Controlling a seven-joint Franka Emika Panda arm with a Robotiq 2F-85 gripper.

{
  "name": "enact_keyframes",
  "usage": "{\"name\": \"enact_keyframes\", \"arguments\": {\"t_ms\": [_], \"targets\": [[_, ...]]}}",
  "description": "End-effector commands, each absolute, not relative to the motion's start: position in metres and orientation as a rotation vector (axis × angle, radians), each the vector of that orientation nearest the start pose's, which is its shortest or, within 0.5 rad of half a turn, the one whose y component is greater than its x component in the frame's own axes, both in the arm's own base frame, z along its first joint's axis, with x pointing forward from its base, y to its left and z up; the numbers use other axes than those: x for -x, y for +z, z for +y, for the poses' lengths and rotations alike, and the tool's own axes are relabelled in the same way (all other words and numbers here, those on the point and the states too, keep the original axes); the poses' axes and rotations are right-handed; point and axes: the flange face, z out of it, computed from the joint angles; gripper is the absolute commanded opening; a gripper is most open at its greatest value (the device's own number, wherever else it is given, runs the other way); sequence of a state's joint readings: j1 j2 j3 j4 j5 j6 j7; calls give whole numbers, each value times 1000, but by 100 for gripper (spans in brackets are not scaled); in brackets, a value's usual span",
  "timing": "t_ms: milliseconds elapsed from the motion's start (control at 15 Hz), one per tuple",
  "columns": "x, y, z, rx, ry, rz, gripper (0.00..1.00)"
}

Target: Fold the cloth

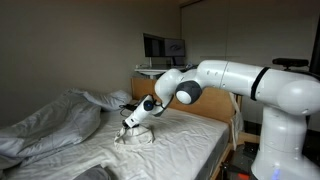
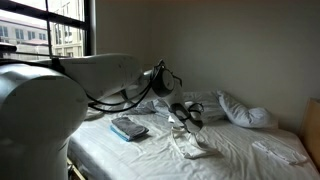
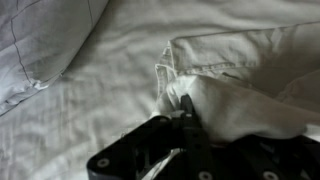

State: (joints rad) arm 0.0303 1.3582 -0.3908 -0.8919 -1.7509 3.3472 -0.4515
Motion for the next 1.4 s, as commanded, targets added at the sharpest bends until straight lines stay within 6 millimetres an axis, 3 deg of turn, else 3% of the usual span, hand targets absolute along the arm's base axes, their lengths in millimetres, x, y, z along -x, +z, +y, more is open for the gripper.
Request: {"name": "enact_keyframes", "arguments": {"t_ms": [0, 467, 600, 867, 1000, 1067, 1333], "targets": [[-744, 63, -23, -804, 226, 2128, 8], [-759, 66, -2, -773, 207, 2098, 7], [-771, 74, -1, -817, 218, 2049, 35], [-804, 102, -3, -860, 198, 1880, 60], [-812, 112, -4, -851, 173, 1818, 71], [-815, 132, -2, -844, 162, 1797, 79], [-817, 144, -3, -806, 174, 1769, 99]]}}
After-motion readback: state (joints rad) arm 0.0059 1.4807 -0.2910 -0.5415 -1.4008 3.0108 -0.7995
